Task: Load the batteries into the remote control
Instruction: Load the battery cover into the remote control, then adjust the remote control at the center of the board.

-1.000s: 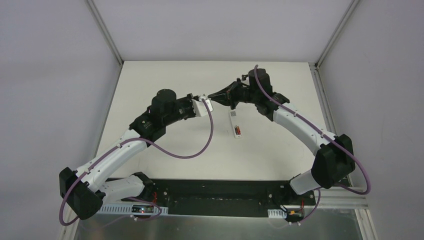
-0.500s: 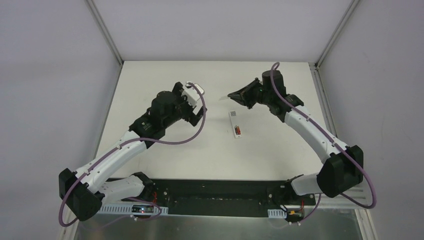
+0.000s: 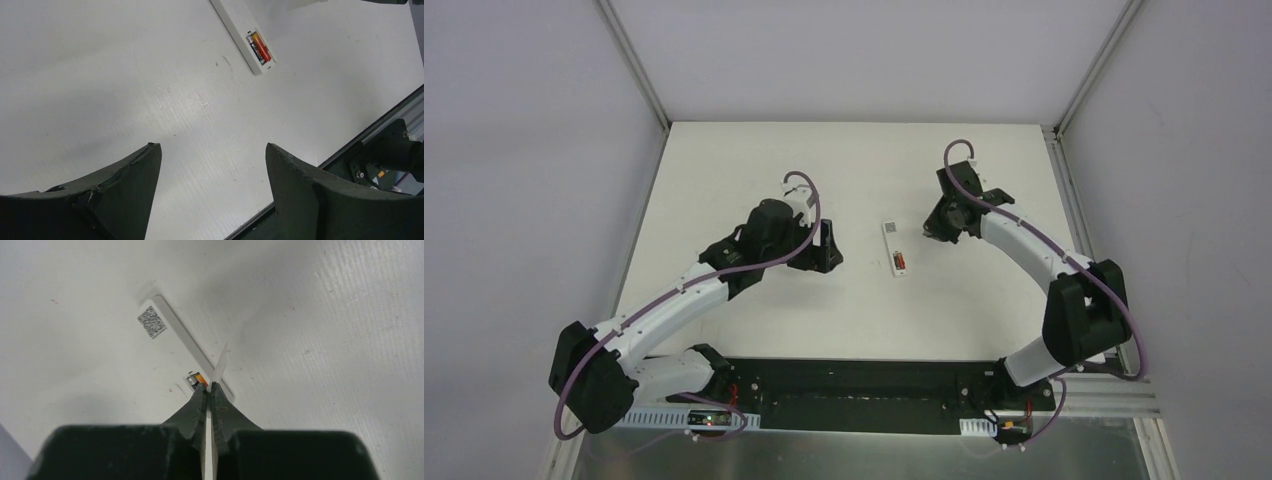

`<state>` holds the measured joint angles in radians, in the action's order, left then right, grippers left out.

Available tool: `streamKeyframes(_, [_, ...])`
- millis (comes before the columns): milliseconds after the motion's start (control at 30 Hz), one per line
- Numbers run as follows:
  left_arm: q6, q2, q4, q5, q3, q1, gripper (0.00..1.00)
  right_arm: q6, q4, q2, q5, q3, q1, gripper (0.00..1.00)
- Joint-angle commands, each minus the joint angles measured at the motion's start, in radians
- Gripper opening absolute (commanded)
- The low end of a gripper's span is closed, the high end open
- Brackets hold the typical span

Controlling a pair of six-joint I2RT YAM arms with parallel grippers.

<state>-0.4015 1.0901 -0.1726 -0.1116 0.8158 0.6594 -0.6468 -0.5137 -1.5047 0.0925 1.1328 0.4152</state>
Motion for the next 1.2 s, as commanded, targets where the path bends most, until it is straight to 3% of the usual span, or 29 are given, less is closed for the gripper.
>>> streamKeyframes(0, [-0.128,0.036,0.002,-0.072,0.0,-0.009,0.77,0.109,-0.013,-0.056,0.026,0.013,0.015,0.0])
streamKeyframes(300, [-0.176,0.099,0.003,-0.095,0.006,-0.024,0.7,0.201,0.085,-0.224,-0.111,0.09,0.079,0.0])
streamKeyframes(833, [-0.227,0.141,0.003,-0.072,-0.057,-0.07,0.63,0.277,0.135,-0.349,-0.299,0.181,0.232,0.0])
streamKeyframes(1167, [-0.254,0.165,0.001,-0.06,-0.059,-0.117,0.63,0.252,0.143,-0.304,-0.284,0.178,0.14,0.0])
